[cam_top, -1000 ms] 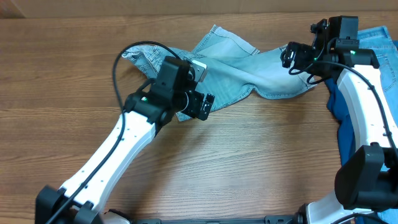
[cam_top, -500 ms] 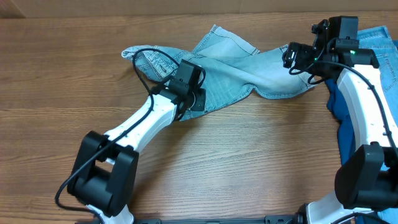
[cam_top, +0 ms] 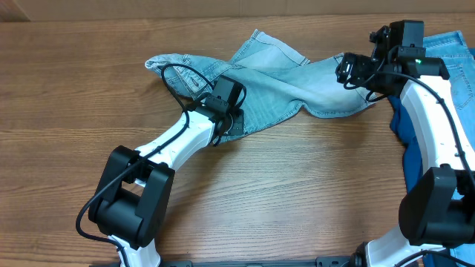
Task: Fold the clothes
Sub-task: 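Reach the left gripper to the shorts' left leg and grasp it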
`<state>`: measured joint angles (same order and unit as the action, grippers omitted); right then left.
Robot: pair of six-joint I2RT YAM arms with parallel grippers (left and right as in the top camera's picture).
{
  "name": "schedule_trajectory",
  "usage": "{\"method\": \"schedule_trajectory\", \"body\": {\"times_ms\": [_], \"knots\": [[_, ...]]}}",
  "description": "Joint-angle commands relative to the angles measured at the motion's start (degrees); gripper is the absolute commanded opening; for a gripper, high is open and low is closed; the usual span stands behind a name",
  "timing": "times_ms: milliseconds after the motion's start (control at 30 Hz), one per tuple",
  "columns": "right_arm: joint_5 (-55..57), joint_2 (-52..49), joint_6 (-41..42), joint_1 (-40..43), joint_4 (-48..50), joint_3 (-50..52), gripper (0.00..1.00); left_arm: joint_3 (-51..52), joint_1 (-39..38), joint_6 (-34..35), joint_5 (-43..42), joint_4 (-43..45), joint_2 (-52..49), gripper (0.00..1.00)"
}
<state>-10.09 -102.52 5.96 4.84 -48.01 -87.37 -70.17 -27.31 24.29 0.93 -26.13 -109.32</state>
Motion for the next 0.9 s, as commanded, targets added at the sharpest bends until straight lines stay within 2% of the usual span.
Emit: {"method": "schedule_trajectory", "body": {"times_ms": [0,100,233,367,433,500,600,700,800,867], "knots": [[0.2,-0.2,-0.5,0.0,-0.8,-0.7,1.00,-0.9,0.0,1.5,-0.7,0.5,-1.3,0.04],[0.2,-0.2,-0.5,0.0,-1.2,-0.7,1.00,-1.3,0.2,1.9,-5.2,2.9,-5.4,0.04],[0.2,-0.2,-0.5,0.0,-1.3,-0.7,1.00,-2.8,0.4,3.9,-5.4,-1.3,-6.0,0.04],[0.2,-0.2,-0.5,0.0,-2.3,-0.7,1.00,-9.7,0.4,4.4,-5.0,-16.3,-6.0,0.04],[0.2,-0.2,-0.5,0.0,-2.7,-0.7,1.00,-12.9,0.4,2.6,0.3,-26.7,-6.0,0.04],[0.2,-0.2,-0.5,0.0,-2.8,-0.7,1.00,-12.4,0.4,2.1,3.8,-31.1,-6.2,0.04],[0.2,-0.2,-0.5,0.0,-2.8,-0.7,1.00,-13.6,0.4,1.9,3.5,-30.0,-6.1,0.04],[0.2,-0.2,-0.5,0.0,-2.7,-0.7,1.00,-19.6,0.3,1.3,3.5,-30.3,-6.1,0.04],[0.2,-0.2,-0.5,0.0,-2.3,-0.7,1.00,-22.1,0.4,-4.9,3.5,-26.0,-6.3,0.04],[0.2,-0.2,-0.5,0.0,-2.0,-0.7,1.00,-21.8,0.4,-6.3,3.5,-24.6,-7.5,0.04]]}}
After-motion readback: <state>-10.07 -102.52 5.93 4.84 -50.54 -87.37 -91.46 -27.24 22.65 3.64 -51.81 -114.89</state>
